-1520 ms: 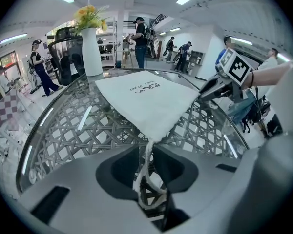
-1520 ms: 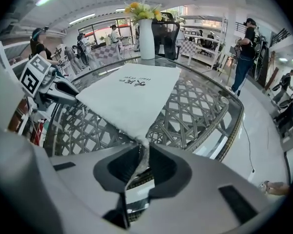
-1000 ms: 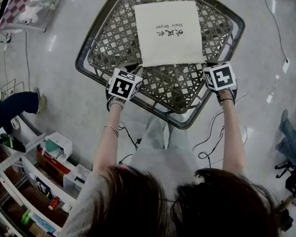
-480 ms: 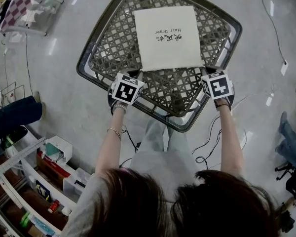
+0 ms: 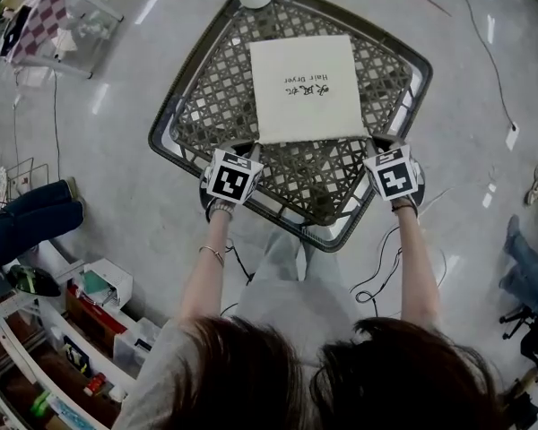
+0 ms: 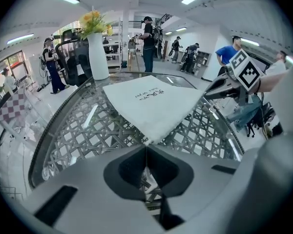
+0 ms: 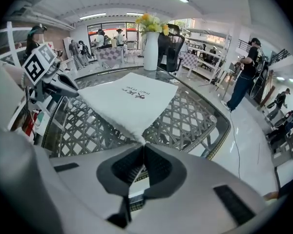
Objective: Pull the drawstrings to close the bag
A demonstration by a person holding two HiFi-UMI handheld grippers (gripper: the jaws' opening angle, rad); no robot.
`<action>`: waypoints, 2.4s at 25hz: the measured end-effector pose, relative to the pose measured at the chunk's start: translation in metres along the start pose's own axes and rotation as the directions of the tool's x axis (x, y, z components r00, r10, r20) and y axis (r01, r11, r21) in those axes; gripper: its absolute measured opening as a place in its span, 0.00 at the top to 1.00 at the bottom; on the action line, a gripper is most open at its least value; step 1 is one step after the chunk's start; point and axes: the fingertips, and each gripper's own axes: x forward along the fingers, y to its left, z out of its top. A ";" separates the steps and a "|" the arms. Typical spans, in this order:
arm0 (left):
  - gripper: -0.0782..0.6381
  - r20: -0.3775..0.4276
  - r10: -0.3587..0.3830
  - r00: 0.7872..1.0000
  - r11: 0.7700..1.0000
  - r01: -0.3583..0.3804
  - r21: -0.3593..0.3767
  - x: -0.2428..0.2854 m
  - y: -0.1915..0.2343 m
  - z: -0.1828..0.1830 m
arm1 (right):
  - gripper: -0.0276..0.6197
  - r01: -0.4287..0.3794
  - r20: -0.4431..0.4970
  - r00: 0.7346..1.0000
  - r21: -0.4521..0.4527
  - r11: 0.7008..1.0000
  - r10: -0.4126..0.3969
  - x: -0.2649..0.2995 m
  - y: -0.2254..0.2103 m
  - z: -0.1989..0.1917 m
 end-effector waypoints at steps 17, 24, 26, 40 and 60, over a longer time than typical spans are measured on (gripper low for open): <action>0.85 0.116 0.056 0.992 0.998 -0.056 -0.004 -0.045 0.014 0.052 | 0.92 0.012 0.174 0.984 0.092 0.996 -0.028 -0.047 -0.024 0.057; 0.85 0.173 0.077 0.982 0.997 -0.077 -0.005 -0.062 0.020 0.074 | 0.92 0.032 0.228 0.972 0.118 0.993 -0.059 -0.066 -0.029 0.073; 0.85 0.186 0.080 0.979 0.997 -0.079 -0.008 -0.067 0.020 0.079 | 0.92 0.035 0.239 0.969 0.124 0.992 -0.064 -0.070 -0.032 0.076; 0.85 0.310 0.095 0.946 0.995 -0.087 -0.040 -0.104 0.033 0.124 | 0.92 0.080 0.351 0.927 0.157 0.984 -0.131 -0.110 -0.048 0.118; 0.85 0.436 0.130 0.890 0.991 -0.136 -0.016 -0.153 0.043 0.179 | 0.92 0.129 0.465 0.866 0.154 0.980 -0.187 -0.161 -0.066 0.163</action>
